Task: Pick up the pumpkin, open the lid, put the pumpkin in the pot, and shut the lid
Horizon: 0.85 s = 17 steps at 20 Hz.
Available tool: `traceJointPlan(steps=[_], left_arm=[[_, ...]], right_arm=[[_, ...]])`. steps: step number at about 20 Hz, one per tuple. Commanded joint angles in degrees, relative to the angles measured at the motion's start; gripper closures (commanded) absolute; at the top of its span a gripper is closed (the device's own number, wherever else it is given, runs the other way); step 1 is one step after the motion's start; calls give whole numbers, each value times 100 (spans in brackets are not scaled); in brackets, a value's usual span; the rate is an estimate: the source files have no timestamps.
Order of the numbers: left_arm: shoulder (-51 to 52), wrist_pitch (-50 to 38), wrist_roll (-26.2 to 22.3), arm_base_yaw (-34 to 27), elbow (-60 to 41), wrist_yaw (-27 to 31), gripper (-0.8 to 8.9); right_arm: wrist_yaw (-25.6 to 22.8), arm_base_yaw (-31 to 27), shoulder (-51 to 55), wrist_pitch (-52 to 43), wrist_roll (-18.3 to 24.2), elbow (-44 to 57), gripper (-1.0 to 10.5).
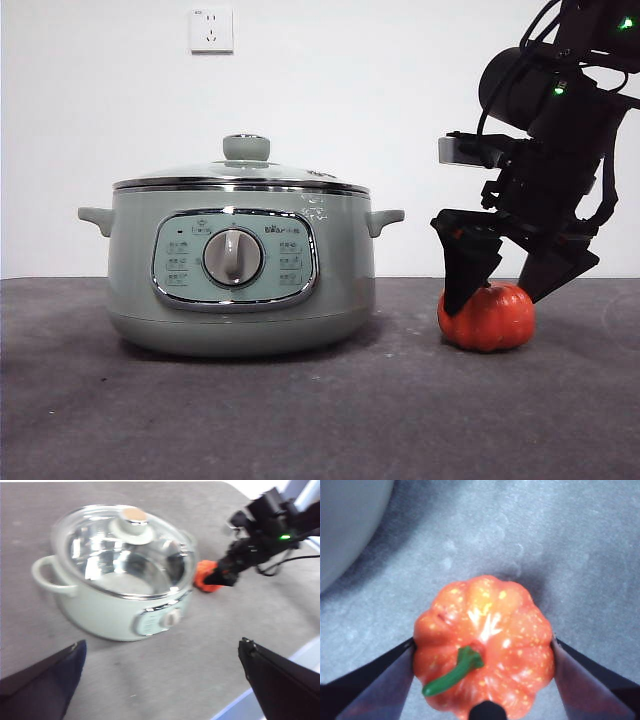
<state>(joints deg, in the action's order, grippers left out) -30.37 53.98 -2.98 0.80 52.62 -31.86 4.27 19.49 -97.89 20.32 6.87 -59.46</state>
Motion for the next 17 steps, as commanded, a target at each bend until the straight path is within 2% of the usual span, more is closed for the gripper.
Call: traceJointPlan(steps=[1, 5, 9, 12, 17], left_arm=[[-31, -37, 15, 11, 7, 35, -3], [-374, -238, 15, 26, 7, 28, -3], [-962, -1014, 17, 243, 28, 26, -3], [-1611, -1926, 39, 619, 42, 63, -3], [-3062, -2798, 142, 1327, 695, 767, -3]], right_arm=[[-15, 2, 9, -7, -120, -7, 963], [-17, 4, 662, 212, -153, -7, 963], [-15, 4, 1794, 610, -192, -7, 963], [-13, 9, 2734, 859, -249, -7, 963], [-11, 11, 3840, 1340, -256, -7, 963]])
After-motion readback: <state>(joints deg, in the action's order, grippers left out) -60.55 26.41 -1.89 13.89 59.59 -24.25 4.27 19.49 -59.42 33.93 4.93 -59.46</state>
